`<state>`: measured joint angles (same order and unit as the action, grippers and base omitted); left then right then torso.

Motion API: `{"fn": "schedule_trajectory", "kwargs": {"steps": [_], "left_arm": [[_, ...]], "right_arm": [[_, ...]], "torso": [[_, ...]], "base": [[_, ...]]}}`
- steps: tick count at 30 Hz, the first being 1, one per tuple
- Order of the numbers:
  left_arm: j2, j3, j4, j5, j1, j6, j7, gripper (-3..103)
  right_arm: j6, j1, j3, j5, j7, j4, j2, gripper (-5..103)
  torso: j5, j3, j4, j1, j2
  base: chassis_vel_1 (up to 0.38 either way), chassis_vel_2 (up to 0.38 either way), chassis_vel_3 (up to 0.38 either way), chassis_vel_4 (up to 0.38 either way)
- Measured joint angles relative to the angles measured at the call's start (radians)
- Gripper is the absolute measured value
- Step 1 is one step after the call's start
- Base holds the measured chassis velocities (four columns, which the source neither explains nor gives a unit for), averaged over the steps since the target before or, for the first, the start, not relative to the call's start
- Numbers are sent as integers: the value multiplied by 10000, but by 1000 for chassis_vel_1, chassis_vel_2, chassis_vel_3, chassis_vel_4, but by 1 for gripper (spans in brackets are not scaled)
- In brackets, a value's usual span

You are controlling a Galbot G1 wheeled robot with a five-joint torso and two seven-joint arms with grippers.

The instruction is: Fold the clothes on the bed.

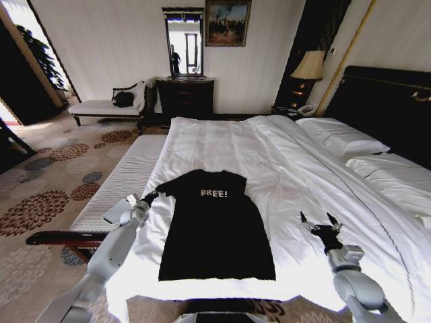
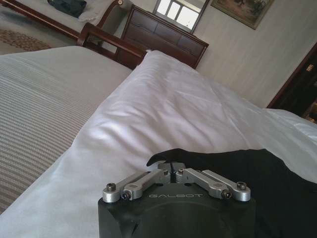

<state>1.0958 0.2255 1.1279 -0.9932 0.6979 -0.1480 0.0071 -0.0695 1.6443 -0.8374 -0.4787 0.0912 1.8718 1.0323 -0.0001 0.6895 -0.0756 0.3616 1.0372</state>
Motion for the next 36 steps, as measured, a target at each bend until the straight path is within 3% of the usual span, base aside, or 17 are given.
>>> {"fn": "schedule_trajectory", "kwargs": {"steps": [7,18,26,36], "left_arm": [[-171,-109,52,20,-164,0,1,0],[-360,-832,641,795,-664,-285,0,0],[-138,-1971,1764,1294,-1183,-609,-1,0],[241,-3535,2128,1390,-1792,-823,0,0]], "right_arm": [[-23,3,-5,-2,-11,-20,3,100],[-176,81,-105,-56,-112,-149,-4,100],[-340,165,-170,-154,-251,-275,-51,100],[-514,216,-327,-302,-352,-418,-114,100]], "torso": [[0,0,0,0,0],[3,0,0,0,-1],[1,0,0,0,0],[2,0,0,0,-3]], "base": [[0,0,0,0],[0,0,0,0],[0,0,0,0],[0,0,0,0]]}}
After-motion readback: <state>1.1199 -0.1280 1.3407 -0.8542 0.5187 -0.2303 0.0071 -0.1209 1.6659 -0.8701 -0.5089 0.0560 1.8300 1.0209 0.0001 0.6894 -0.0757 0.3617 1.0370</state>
